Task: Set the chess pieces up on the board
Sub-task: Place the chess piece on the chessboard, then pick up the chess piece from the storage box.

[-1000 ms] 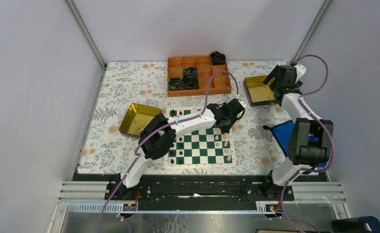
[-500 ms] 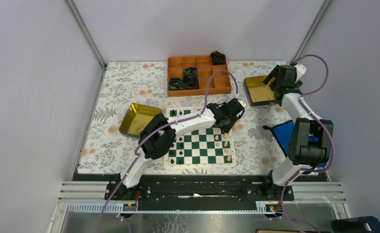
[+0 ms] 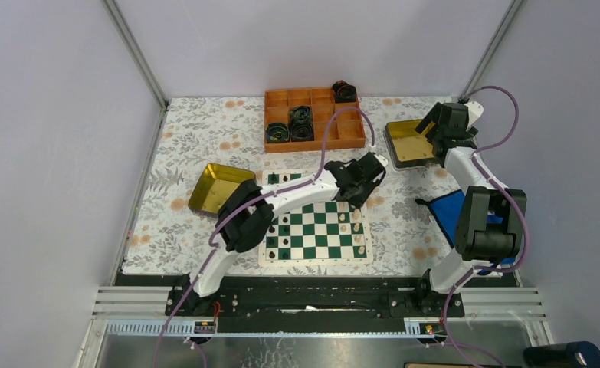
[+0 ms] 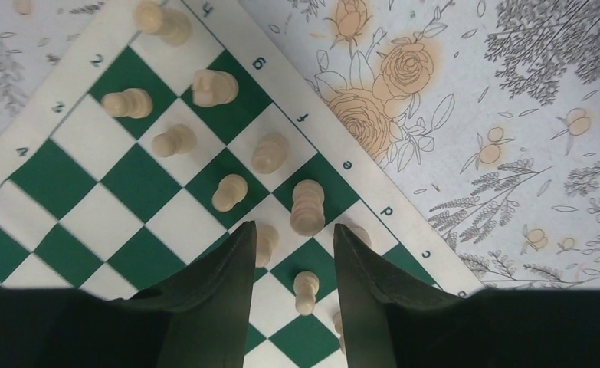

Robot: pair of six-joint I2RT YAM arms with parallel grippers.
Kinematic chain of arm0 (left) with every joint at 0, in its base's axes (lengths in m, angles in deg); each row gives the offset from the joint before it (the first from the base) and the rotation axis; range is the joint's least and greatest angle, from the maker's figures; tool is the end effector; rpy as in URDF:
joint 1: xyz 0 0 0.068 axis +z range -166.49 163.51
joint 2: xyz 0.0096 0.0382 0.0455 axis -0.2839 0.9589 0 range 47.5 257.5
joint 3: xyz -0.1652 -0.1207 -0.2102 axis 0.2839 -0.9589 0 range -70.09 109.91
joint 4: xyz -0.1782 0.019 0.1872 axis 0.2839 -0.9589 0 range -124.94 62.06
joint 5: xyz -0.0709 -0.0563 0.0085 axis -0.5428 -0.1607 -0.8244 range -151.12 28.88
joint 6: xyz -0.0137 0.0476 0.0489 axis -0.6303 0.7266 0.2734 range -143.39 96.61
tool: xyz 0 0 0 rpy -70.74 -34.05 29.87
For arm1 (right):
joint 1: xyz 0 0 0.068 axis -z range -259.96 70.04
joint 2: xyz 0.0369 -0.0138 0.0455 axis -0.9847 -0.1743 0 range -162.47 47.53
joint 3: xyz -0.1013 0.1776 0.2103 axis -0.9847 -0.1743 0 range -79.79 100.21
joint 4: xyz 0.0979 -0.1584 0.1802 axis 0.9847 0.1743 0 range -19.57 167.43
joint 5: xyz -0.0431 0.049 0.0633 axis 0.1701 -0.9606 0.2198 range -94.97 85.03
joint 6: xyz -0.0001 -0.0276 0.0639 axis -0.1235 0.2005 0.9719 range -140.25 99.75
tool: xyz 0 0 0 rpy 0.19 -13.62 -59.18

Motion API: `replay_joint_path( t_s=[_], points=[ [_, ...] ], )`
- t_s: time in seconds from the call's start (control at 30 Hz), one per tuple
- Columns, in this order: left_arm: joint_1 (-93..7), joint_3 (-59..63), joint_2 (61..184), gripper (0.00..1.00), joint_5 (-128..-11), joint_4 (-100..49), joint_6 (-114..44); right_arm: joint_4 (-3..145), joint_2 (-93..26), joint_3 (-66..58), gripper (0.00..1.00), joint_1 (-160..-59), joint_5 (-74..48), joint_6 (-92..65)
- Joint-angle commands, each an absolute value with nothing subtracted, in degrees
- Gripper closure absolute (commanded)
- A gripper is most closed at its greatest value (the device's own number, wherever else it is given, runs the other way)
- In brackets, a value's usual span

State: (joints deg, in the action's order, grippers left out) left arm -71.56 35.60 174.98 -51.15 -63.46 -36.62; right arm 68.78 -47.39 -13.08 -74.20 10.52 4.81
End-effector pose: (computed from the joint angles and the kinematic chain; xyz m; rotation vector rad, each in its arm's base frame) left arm 0.3007 -0.4135 0.1962 0.8543 2.4192 -0.2369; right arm 0.3979 -0.0553 0.2783 0.6970 1.8924 -0.0612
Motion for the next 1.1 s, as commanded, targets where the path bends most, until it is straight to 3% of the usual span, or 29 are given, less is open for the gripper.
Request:
replay_joint_path(
  t_s=[0.0,0.17,0.4,0.73,1.07],
  points=[
    [-71.17,38.4,166.72,0.5,-46.89,-63.82,-38.15,67.42,-46.27,-9.92,0.0,-73.9,10.59,3.84],
    [-70.03,33.33,156.0,0.4,-37.38,-64.61,-42.66,66.79,-45.46,-11.17,0.0,-73.9,10.48,3.47],
    [-58.63,18.97,144.62,0.39,-32.95,-67.72,-54.52,66.47,-43.98,-13.11,0.0,-73.98,10.03,3.28],
    [-41.98,1.77,138.43,0.41,-34.91,-71.32,-60.79,66.11,-42.21,-15.23,0.0,-73.98,9.58,3.22],
    [-34.21,-8.82,135.35,0.41,-39.59,-67.82,-61.09,66.1,-42.12,-15.42,0.0,-74.07,9.15,3.26]
  ],
)
